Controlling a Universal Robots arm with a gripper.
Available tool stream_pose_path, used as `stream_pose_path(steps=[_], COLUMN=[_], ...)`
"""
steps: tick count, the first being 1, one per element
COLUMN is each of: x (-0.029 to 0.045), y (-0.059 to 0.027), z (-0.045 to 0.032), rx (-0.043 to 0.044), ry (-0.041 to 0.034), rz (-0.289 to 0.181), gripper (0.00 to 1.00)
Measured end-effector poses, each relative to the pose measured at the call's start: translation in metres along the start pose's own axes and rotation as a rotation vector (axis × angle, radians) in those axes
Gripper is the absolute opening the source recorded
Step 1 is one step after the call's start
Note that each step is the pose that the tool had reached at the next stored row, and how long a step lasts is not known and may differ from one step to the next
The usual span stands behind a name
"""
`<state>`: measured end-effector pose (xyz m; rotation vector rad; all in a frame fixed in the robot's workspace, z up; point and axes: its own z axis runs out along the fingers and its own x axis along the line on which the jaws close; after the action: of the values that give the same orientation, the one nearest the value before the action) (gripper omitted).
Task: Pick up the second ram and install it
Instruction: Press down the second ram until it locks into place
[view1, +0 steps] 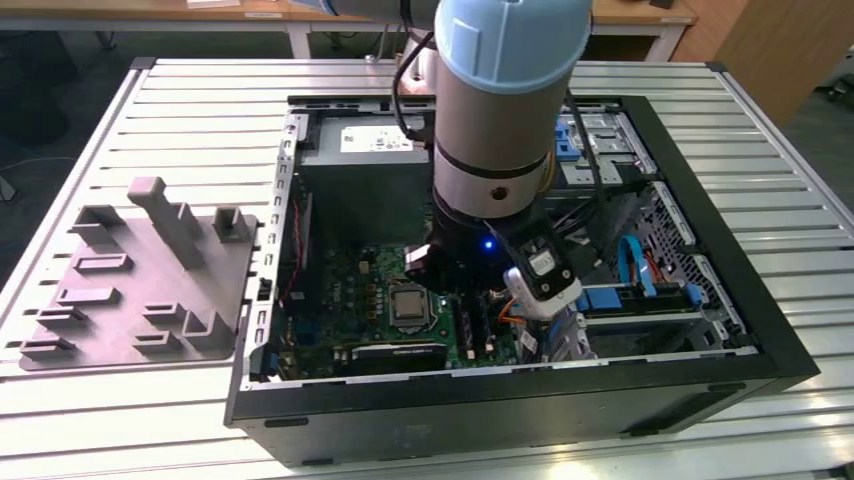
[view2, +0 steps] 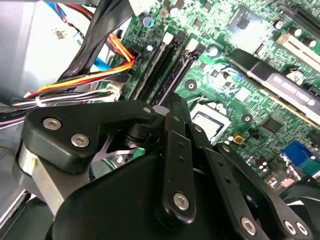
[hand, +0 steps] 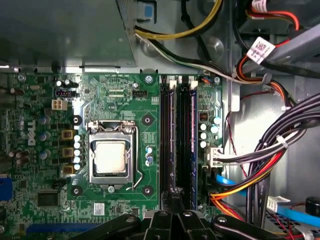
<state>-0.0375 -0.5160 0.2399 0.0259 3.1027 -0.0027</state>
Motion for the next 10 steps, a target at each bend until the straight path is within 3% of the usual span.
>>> stream_pose_path(steps=[4, 10], x=[-0.0042, -0.0045], y=[-0.0005, -0.0021], z=[0.0016, 0.0045], rx=[0.0002, 0.0016], ry=[0.0029, 0.0034], rz=[0.0, 0.0], gripper=[0.1, 0.1])
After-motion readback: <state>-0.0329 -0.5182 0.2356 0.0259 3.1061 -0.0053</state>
